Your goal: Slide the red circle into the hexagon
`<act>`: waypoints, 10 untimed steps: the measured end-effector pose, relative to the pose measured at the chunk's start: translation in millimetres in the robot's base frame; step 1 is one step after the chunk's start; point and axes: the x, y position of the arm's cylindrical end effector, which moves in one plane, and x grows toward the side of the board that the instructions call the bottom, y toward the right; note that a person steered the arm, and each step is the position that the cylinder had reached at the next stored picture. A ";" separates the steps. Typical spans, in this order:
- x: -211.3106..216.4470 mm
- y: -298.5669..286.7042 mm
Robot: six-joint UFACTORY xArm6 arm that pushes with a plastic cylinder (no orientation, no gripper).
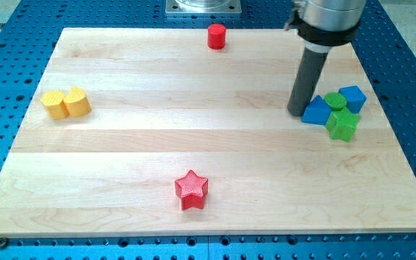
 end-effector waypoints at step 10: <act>-143.9 -154.9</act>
